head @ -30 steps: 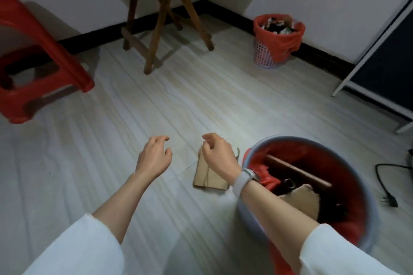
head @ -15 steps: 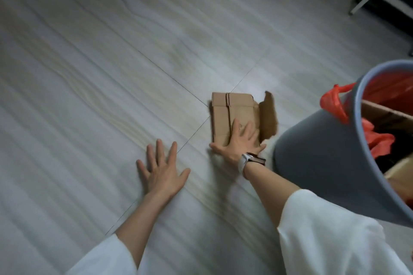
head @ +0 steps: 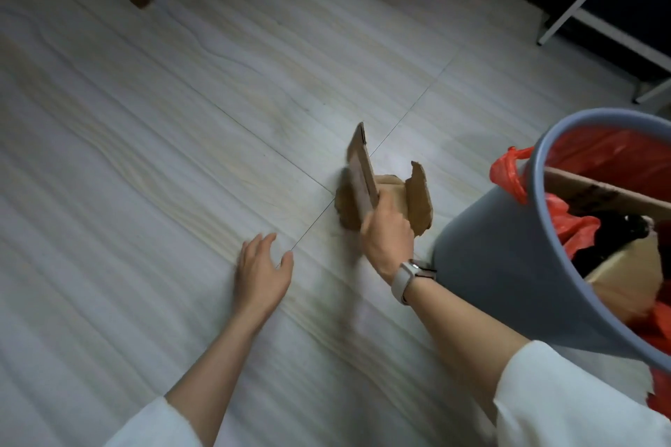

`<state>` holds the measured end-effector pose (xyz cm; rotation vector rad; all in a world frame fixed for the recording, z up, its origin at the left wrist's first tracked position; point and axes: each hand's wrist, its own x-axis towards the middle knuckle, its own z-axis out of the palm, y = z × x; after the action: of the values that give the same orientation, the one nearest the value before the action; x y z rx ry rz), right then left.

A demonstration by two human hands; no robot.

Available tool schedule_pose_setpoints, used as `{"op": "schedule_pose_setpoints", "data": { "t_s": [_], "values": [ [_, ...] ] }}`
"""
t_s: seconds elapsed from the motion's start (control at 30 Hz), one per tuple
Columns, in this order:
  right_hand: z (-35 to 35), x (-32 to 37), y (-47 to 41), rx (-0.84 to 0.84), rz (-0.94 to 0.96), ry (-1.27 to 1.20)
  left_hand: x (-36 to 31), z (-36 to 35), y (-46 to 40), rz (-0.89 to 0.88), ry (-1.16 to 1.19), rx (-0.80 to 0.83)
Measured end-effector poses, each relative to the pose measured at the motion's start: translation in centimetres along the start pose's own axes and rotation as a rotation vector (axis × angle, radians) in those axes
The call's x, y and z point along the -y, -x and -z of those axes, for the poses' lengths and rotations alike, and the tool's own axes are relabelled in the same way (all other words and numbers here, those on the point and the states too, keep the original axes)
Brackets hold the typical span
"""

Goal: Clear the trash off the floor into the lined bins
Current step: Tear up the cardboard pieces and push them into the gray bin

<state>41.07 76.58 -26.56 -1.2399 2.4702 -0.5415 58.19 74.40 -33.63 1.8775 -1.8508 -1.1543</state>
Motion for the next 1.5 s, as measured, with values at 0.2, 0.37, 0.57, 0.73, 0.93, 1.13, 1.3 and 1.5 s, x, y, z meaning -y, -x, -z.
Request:
{"op": "schedule_pose_setpoints", "data": {
  "t_s": [0.2, 0.37, 0.57, 0.73, 0.93, 1.13, 1.3, 1.5],
  "values": [
    [1.7, -0.5, 0.9, -0.113, -0.068, -0.455, -4.2, 0.2, 0.0, 0.118, 0.356, 0.089],
    [1.4, -4.1, 0.4, -0.237, 0.0, -0.16, -2.6, -0.3, 0.8, 0.076, -0.129, 0.107],
    [1.3, -4.7, -1.1, -0.111, -0.137, -0.146, -0.1, -0.4, 1.1, 0.168, -0.447, 0.269],
    [1.1, -4.2, -0.6, -0.041, -0.13, -0.029, 0.8, -0.8, 1.2, 0.193, -0.548, 0.336],
    [1.0, -3.1, -0.2, -0.105, -0.048, -0.035, 0.9, -0.7, 1.1, 0.192, -0.436, 0.281],
    [3.8, 1.9, 0.3, -0.215, 0.188, -0.169, -1.8, 1.6, 0.4, 0.176, 0.195, -0.046],
    [9.5, 8.1, -1.2, -0.236, 0.237, -0.57, -7.0, 5.5, -0.2, 0.202, 0.693, -0.093],
    [16.9, 9.0, -1.8, -0.177, 0.148, -0.961, -16.9, 11.7, 3.0, -0.317, 1.098, -0.009]
  ]
}}
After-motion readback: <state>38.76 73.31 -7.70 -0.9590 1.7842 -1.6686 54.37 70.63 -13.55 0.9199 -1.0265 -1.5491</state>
